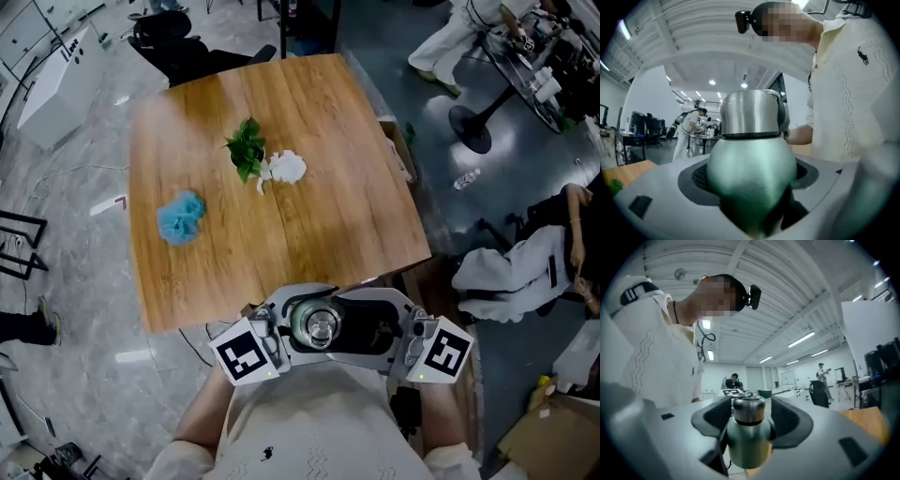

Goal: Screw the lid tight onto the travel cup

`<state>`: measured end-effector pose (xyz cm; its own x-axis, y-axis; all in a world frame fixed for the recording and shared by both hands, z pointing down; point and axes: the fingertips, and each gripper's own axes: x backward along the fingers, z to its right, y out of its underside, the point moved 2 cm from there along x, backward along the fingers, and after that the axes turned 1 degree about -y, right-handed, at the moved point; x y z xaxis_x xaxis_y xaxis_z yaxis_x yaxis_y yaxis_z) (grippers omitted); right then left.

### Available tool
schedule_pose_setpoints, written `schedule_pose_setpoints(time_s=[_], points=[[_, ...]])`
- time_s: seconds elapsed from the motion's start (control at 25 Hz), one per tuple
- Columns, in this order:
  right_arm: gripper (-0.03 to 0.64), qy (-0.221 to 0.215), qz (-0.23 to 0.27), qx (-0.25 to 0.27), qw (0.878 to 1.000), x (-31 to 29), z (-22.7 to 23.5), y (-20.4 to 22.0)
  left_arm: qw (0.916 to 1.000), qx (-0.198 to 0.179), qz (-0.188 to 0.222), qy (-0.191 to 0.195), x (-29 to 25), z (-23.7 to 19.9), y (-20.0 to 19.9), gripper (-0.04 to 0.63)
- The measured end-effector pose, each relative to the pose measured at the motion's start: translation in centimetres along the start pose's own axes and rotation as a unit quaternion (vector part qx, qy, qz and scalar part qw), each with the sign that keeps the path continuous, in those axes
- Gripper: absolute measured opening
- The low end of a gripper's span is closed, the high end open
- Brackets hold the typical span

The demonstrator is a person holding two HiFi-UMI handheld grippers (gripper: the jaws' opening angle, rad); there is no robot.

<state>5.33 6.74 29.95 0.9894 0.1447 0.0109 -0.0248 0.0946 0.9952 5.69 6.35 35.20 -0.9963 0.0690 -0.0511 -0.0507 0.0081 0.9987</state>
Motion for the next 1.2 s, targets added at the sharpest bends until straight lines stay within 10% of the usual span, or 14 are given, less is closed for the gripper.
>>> schedule_pose_setpoints(time_s=[0.2, 0.56, 0.72, 0.96, 1.08, 1.2], points=[[0.248, -0.049, -0.019, 0.025, 0.998, -1.0, -0.2, -0.6, 0.9998, 0.003, 0.010, 0.015, -0.3, 0.6, -0.2, 0.405], [0.239, 0.213, 0.007, 0.035, 0.976, -4.0, 3.2, -0.9, 0.9849, -0.025, 0.008, -0.171, 1.9, -5.6, -0.3, 0.405], [0.263, 0.142, 0.010, 0.011, 0.990, -3.8, 3.0, -0.4, 0.9928, -0.021, 0.017, -0.117, 2.2, -4.8, -0.4, 0.405], [0.276, -0.086, -0.050, -0.019, 0.995, -3.1, 1.6, 0.0, 0.9998, -0.003, -0.003, 0.021, 1.6, -1.3, 0.2, 0.405], [0.245, -0.056, -0.008, -0.017, 0.998, -3.9, 2.5, -0.4, 0.9997, -0.004, 0.011, -0.020, 1.7, -2.7, 0.2, 0.405], [0.243, 0.072, 0.011, 0.015, 0.997, -4.8, 3.8, -0.2, 0.9933, -0.013, -0.021, -0.113, 2.6, -5.3, 1.2, 0.405]])
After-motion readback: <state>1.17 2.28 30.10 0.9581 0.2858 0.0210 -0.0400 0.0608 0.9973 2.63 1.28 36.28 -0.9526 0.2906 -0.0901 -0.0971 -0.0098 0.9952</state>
